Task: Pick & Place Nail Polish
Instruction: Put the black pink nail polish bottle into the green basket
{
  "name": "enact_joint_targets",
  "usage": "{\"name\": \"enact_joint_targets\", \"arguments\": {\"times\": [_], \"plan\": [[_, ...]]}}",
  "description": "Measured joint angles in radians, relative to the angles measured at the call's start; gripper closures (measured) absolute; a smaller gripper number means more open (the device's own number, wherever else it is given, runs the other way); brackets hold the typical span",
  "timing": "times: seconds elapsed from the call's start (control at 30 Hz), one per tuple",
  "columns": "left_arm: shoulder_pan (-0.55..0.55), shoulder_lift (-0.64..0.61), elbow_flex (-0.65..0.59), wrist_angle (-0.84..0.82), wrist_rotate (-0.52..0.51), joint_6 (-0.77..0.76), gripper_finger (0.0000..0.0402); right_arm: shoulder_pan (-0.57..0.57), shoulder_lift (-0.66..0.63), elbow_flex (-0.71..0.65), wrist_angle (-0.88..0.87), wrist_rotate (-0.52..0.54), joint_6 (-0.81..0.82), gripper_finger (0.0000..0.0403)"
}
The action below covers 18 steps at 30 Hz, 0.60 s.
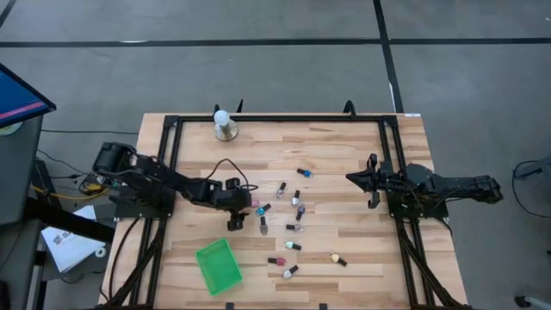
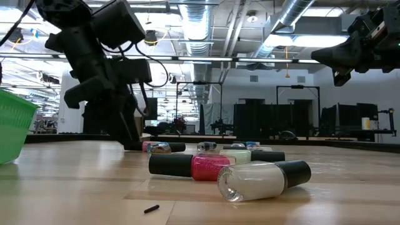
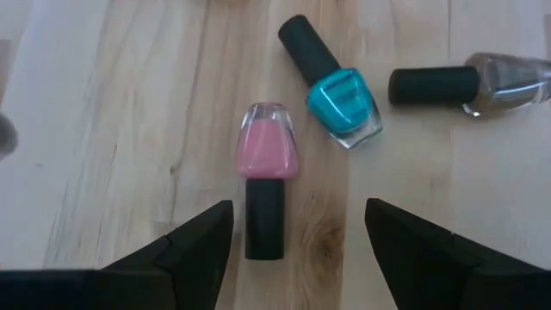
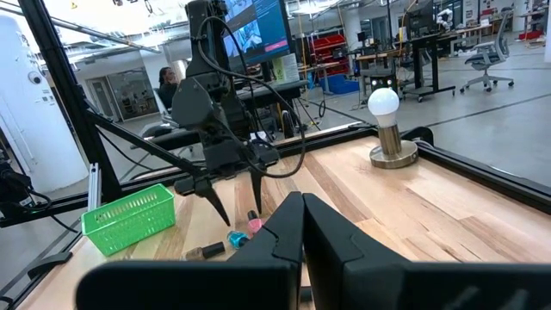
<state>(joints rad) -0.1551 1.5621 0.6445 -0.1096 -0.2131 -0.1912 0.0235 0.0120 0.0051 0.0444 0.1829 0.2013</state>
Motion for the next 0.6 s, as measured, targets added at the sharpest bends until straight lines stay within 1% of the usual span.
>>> {"name": "enact_joint_targets", "arguments": {"times": [0.13, 0.23, 0.33, 0.6], "plan": [[0.0, 0.024, -0.001, 0.001, 0.002, -0.001, 0.0145, 0.0, 0.0, 0.0, 0.0, 0.0, 0.0, 0.0403], [0.001, 0.035, 0.001, 0.005, 0.002, -0.025, 0.0161, 0.0, 0.0, 0.0, 0.0, 0.0, 0.0, 0.0403], [0.004, 0.039, 0.001, 0.008, 0.015, -0.034, 0.0192, 0.0, 0.0, 0.0, 0.0, 0.0, 0.0, 0.0403], [0.003, 0.041, 0.002, 0.01, 0.019, -0.027, 0.03, 0.0, 0.0, 0.0, 0.0, 0.0, 0.0, 0.0403]]}}
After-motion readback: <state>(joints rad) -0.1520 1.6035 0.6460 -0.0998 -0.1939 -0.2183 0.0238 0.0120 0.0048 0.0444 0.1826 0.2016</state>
